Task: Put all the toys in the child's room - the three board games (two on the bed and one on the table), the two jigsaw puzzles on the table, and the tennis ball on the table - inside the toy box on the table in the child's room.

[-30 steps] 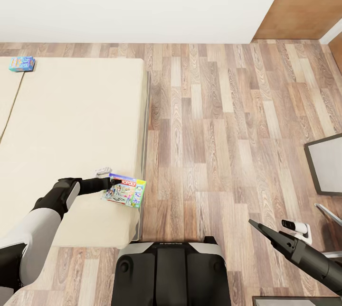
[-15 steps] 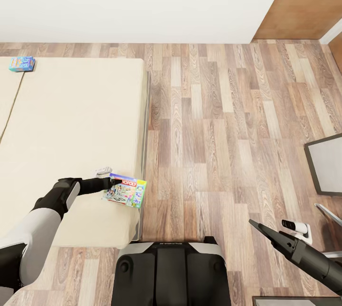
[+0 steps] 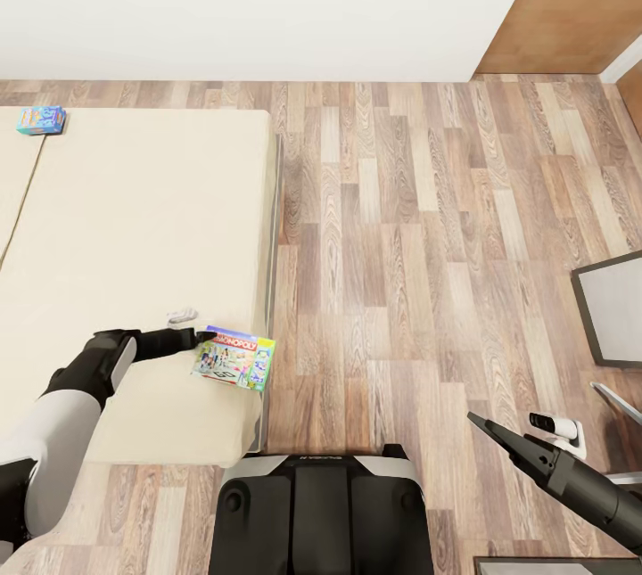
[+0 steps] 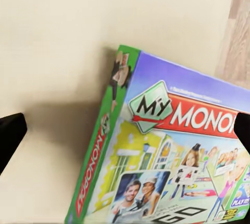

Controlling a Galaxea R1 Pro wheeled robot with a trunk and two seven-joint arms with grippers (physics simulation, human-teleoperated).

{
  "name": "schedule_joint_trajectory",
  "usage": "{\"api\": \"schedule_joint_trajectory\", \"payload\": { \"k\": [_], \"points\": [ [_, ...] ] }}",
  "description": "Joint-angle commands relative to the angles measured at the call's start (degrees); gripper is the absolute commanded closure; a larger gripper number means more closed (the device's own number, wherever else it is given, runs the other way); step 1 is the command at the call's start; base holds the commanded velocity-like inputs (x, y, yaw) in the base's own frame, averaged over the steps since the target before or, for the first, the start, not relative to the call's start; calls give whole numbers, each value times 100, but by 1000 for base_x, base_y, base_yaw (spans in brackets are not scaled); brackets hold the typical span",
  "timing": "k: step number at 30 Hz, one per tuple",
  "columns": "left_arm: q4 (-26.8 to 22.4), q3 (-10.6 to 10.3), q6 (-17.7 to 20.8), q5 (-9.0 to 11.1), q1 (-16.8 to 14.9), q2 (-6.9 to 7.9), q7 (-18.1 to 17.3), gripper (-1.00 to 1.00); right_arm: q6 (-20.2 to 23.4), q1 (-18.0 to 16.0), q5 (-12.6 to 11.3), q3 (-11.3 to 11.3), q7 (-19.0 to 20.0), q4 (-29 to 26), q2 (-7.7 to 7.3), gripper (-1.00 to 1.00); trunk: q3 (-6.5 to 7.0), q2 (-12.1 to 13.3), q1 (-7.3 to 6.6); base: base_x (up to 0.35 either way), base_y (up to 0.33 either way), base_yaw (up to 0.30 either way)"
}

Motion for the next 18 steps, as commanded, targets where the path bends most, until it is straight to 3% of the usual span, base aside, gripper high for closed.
{"api": "schedule_joint_trajectory", "payload": {
  "k": [1, 18],
  "points": [
    [-17, 39, 44, -39, -2, 23, -38, -100, 50, -1, -12, -2, 8, -1, -1, -100, -6, -9, 3, 0, 0, 0],
    [-112, 47, 49, -32, -2, 376, -44, -100, 50, -1, -11, -2, 8, -1, -1, -100, -6, -9, 3, 0, 0, 0]
  ]
}}
